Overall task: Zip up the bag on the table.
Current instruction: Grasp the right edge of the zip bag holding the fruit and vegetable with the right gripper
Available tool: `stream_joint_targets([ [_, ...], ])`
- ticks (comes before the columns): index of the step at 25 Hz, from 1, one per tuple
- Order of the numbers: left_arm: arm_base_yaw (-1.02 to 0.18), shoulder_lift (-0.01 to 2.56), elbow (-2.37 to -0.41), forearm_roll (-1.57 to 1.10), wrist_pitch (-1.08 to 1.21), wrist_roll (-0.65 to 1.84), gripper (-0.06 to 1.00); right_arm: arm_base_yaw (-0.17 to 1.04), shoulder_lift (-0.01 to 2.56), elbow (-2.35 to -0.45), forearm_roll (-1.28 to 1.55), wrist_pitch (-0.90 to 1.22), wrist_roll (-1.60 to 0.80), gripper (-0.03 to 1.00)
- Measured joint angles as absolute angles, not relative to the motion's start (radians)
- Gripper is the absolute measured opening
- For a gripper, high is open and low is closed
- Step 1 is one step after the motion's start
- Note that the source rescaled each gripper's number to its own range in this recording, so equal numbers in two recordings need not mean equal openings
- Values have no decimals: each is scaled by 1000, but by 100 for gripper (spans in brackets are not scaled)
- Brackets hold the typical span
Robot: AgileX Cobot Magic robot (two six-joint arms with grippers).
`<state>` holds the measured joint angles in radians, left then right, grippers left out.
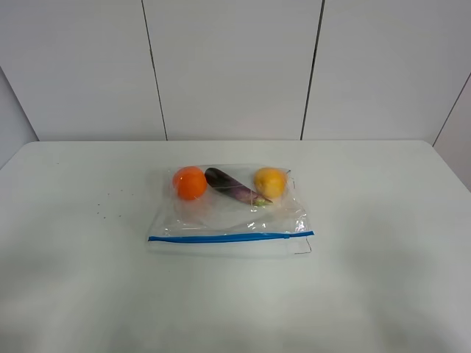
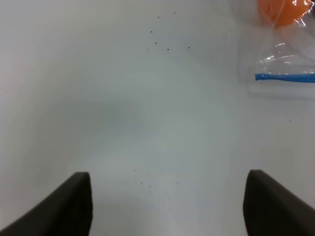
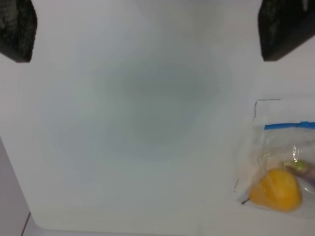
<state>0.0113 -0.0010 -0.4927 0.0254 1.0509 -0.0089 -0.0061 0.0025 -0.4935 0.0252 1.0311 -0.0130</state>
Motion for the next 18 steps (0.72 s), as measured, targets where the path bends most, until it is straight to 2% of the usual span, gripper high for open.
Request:
stream_joint_targets([
  [18,11,-1,-493,25,1051,-9,90,-6,28,-497,25,1031,-13,100],
])
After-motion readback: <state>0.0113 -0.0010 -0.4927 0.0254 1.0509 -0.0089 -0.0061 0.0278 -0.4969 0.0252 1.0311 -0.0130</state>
